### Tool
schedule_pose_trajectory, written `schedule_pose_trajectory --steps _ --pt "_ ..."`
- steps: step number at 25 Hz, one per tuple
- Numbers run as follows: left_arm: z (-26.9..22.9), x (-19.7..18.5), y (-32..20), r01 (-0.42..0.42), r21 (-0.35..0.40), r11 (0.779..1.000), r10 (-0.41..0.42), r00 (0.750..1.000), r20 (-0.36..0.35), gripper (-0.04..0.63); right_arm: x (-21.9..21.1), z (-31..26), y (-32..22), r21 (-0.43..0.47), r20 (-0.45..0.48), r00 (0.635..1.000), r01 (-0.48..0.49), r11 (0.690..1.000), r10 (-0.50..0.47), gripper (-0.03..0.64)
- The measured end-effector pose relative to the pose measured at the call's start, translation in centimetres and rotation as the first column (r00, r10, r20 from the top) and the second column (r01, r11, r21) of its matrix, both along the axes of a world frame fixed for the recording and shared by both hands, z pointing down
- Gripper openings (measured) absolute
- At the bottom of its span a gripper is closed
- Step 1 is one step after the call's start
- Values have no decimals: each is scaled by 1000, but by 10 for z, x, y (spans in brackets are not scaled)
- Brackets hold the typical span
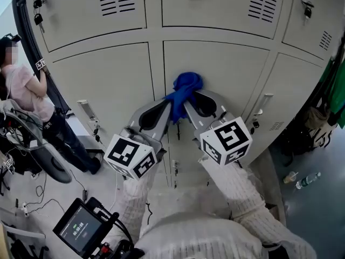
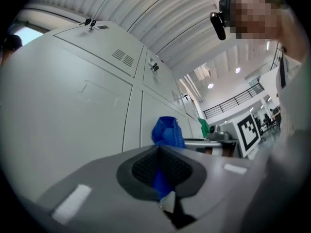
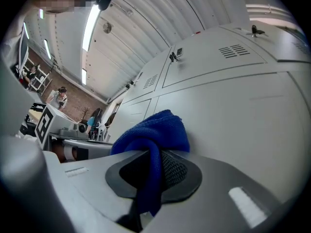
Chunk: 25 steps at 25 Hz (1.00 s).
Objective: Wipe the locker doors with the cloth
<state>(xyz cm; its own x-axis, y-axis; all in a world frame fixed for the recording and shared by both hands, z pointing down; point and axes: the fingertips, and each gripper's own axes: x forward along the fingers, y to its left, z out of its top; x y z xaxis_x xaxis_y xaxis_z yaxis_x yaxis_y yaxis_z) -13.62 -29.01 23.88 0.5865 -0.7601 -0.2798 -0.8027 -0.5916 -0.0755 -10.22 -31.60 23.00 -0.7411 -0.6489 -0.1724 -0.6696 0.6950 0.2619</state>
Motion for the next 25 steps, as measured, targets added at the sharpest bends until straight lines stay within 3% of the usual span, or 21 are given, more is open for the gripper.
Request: schedule_pose_trajectory --steps 13,25 --pt "88 7 7 3 -194 981 -9 999 -33 6 16 104 -8 -186 -33 999 -36 982 31 51" --pt "175 15 12 -28 -390 920 -4 997 -80 6 27 187 -10 -350 -55 996 -79 933 64 51"
